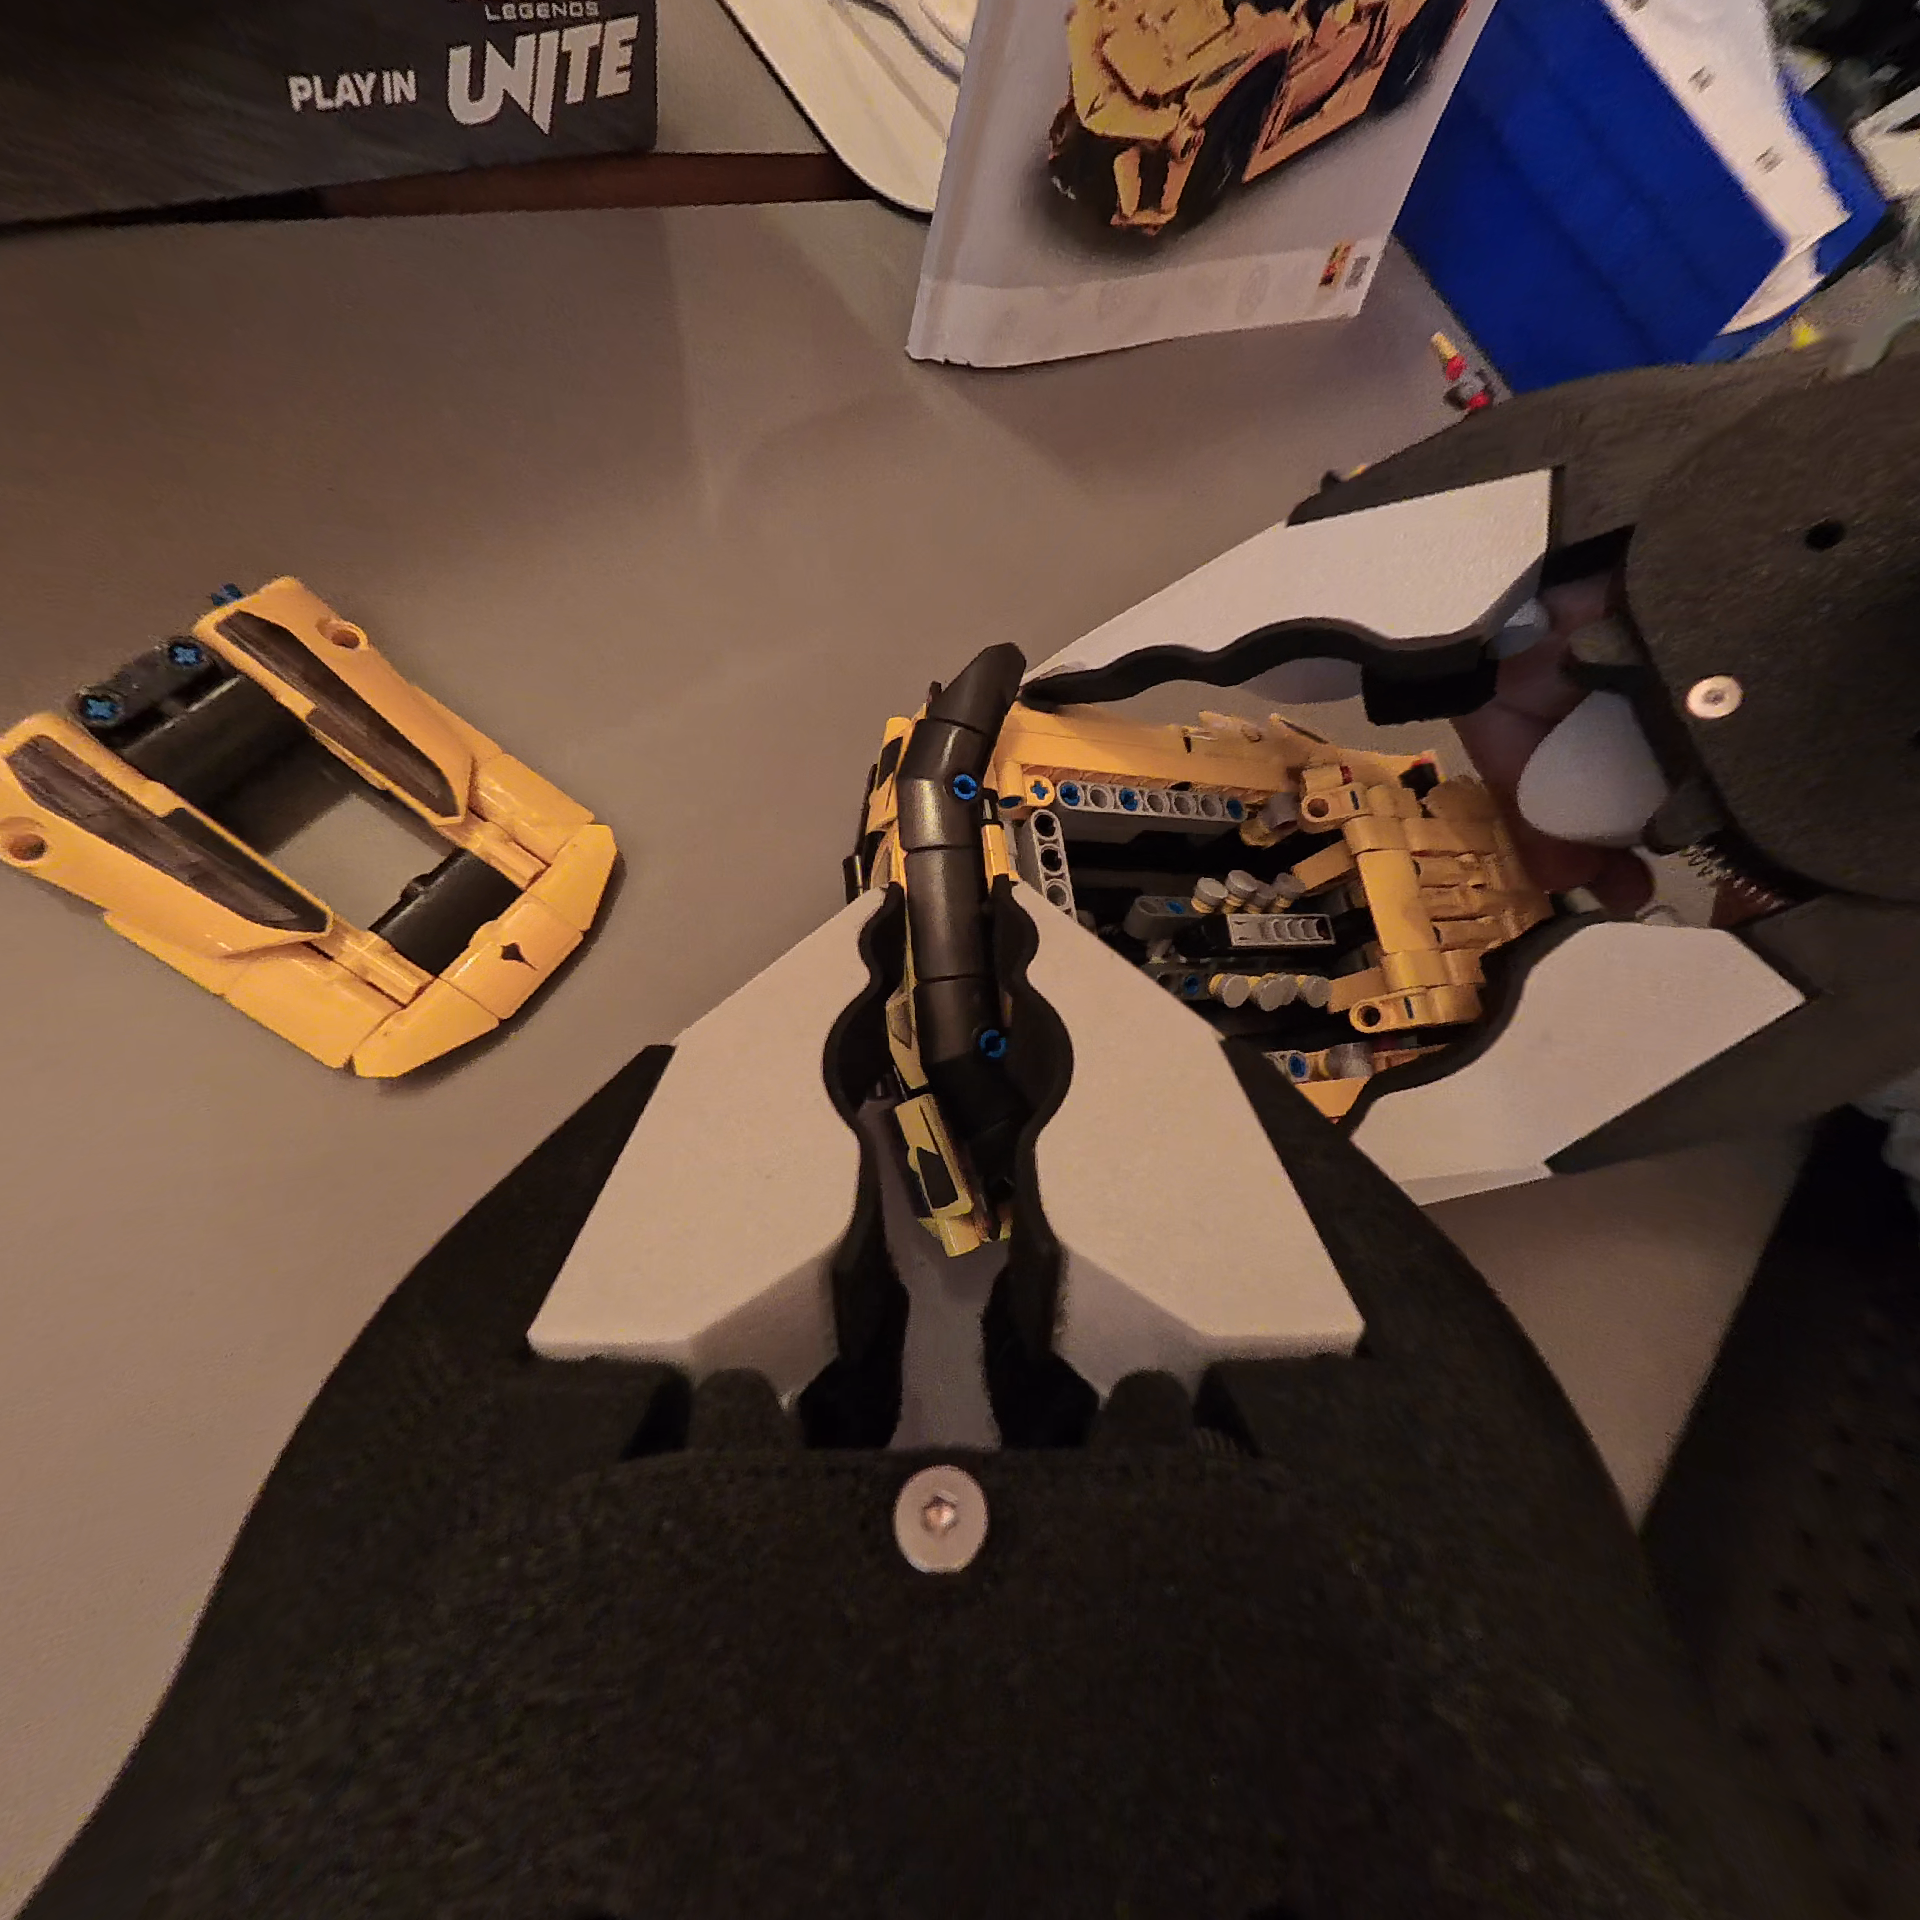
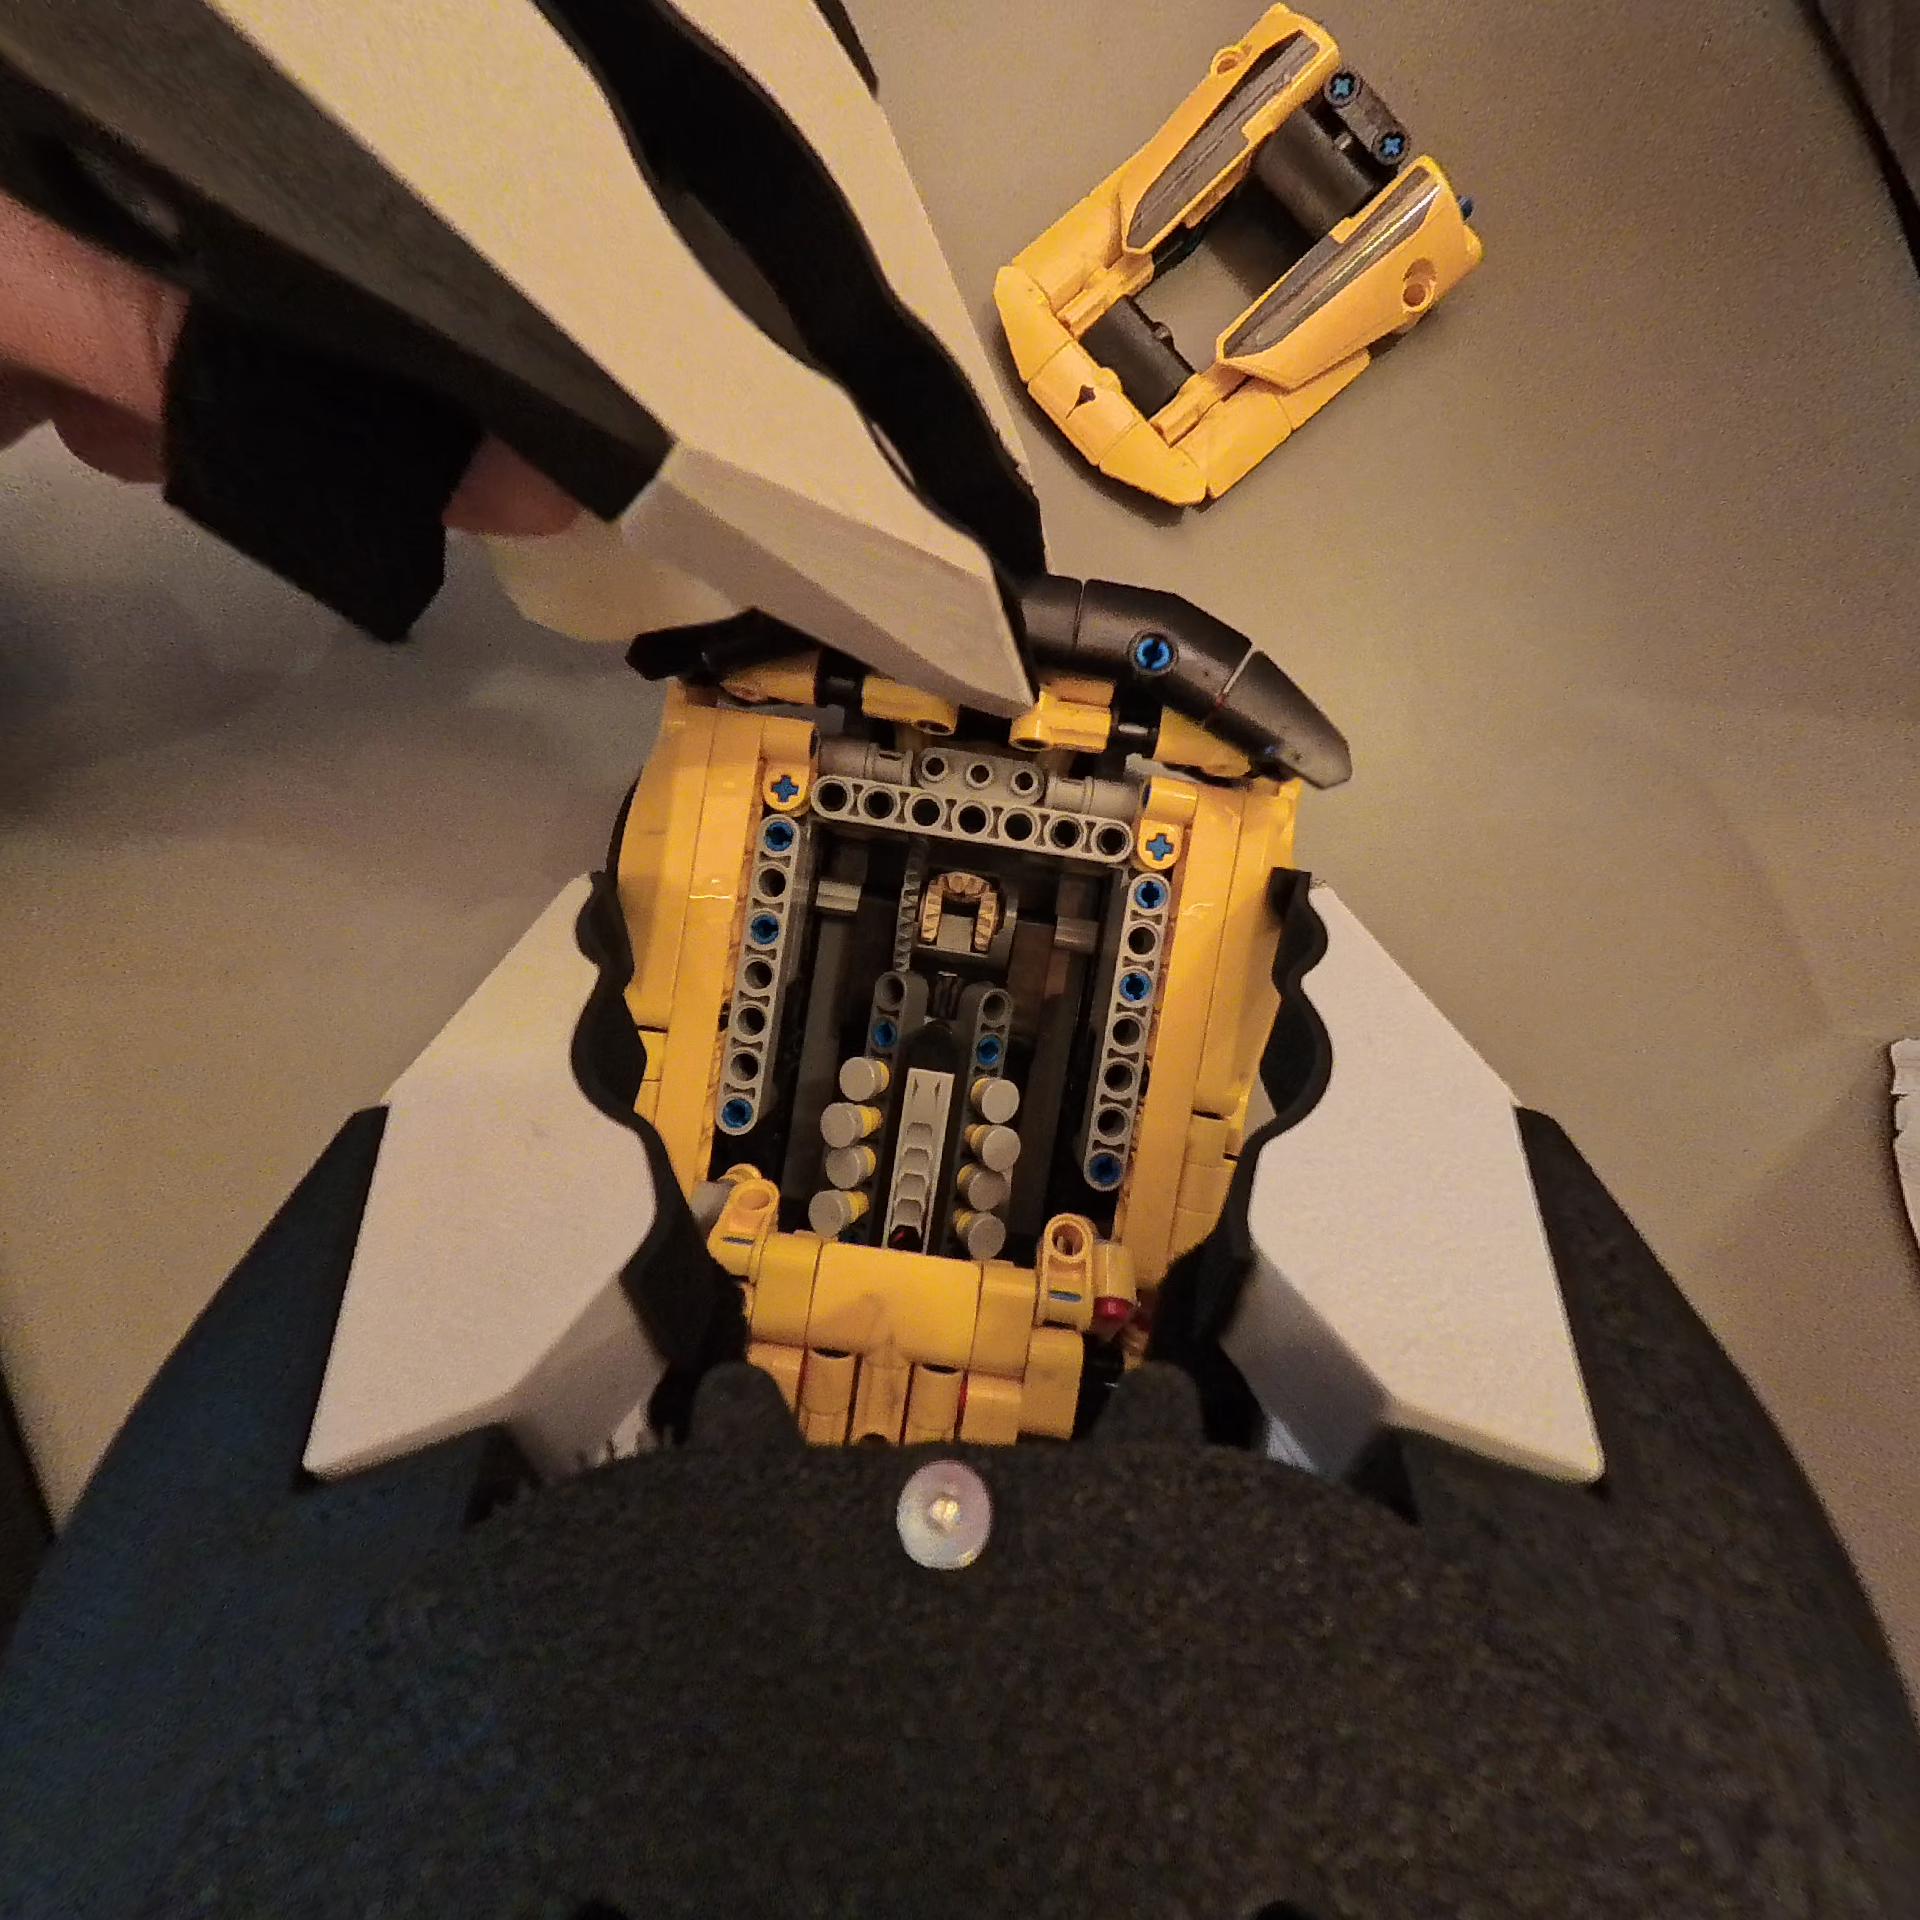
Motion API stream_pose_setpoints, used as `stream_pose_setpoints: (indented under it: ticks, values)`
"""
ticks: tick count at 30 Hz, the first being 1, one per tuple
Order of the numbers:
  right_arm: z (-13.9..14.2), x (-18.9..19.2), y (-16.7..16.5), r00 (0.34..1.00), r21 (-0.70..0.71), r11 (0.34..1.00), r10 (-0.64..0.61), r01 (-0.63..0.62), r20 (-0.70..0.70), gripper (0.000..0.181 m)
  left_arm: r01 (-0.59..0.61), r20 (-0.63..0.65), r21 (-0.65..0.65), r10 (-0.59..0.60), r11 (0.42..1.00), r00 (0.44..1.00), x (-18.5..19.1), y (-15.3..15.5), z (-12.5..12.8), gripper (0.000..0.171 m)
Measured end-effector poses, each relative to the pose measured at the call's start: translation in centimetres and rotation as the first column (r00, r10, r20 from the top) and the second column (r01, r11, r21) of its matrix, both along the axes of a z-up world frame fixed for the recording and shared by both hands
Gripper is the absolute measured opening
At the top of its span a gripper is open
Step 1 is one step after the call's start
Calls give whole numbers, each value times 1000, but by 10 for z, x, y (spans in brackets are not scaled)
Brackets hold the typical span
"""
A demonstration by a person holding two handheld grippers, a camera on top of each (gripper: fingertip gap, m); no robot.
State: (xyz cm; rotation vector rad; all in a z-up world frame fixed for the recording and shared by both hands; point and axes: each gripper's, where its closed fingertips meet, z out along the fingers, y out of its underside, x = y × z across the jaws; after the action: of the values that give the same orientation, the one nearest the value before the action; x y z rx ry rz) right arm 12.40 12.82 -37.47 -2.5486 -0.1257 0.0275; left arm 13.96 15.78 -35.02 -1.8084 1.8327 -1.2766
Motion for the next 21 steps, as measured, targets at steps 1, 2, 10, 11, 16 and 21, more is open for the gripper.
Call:
stream_pose_setpoints:
  ticks: [1, 2, 10, 11, 16, 21]
  values:
    - [0, 0, 0, 1000, 1, 1000, 0, 0, -1, 122, 0, -3, -36, 0, 999, 1000, 0, 1, 0, 14]
    - [0, 0, 1, 1000, 3, 1000, -2, 2, -5, 122, 2, -10, -81, -2, 997, 1000, 1, 2, -1, 14]
    - [-1, 0, 1, 1000, 5, 1000, -9, 9, -7, 122, 11, 242, -56, 3, 998, 970, 4, -4, 71, 15]
    - [-1, 0, 1, 1000, 4, 1000, -8, 8, -5, 121, -76, 241, 30, 67, 997, 968, 4, 19, 78, 15]
    - [0, 1, 1, 1000, 11, 1000, -6, 6, -8, 121, -91, 156, -85, 103, 992, 982, -13, 61, 56, 16]
    - [4, 1, 2, 1000, 25, 1000, 4, -4, -2, 121, 54, 274, -517, 105, 854, 956, -24, 58, 75, 16]
